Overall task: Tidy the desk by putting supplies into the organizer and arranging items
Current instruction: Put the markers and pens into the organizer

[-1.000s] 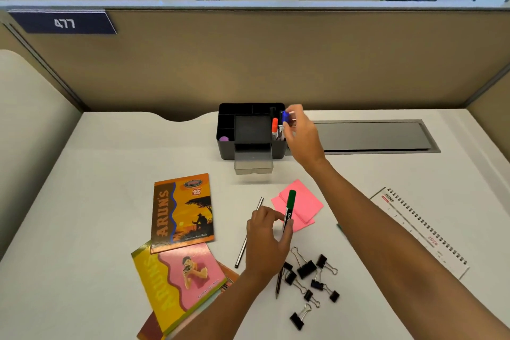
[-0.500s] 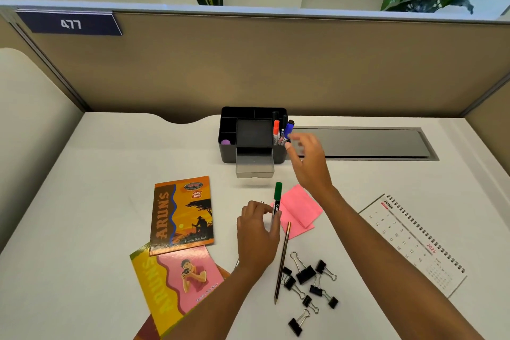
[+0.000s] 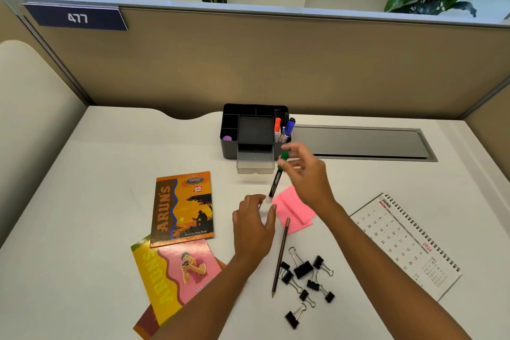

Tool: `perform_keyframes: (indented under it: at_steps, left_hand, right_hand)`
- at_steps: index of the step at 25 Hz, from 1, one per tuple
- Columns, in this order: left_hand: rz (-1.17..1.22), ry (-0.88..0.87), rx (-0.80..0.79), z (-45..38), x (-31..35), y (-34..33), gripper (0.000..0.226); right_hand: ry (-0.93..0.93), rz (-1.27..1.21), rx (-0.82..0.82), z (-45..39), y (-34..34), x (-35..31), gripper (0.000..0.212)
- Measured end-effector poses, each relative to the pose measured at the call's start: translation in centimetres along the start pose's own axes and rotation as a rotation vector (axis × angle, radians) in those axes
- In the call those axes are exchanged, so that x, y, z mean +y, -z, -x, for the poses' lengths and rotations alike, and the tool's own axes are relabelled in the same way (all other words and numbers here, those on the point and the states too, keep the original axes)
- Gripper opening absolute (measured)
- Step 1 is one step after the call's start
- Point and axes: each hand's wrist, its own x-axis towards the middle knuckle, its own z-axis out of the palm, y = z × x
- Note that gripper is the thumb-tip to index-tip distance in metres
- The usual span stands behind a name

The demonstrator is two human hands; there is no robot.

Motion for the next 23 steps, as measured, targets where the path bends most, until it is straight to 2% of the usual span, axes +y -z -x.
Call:
perform_keyframes:
  at_steps: [3,6,11,17,20,23]
  left_hand:
    - [-0.119,0.051,-0.173,0.1,-2.0,0.5,0.061]
    - [-0.183,0.122,-0.335,0.9,-3.3,0.7,0.096]
    - [-0.221,0.180,-0.374,0.7,-3.7,0.4,0.111]
    - [-0.249,0.193,-0.401,0.3,-3.6,0.6,0.112]
    - [-0.244,0.193,-0.402,0.3,-3.5,0.7,0.113]
    - [-0.250,0.184,-0.405,0.2,-3.5,0.8,0.113]
  right_hand:
    - [0.070,-0.064,0.300,-3.3,1.4,-1.4,0.020]
    - [0.147,-0.068,0.417,-6.2,1.6,-2.2,0.020]
    - [0.125,0.079,0.320,-8.6,-0.3,-0.1,0.020]
    - [0.017,0.300,0.194,-9.4,-1.7,2.5,0.017]
    - [0.076,0.342,0.183,-9.6,-1.8,3.5,0.011]
    - [0.185,0.514,0.167,-9.5,-2.0,4.6,0.021]
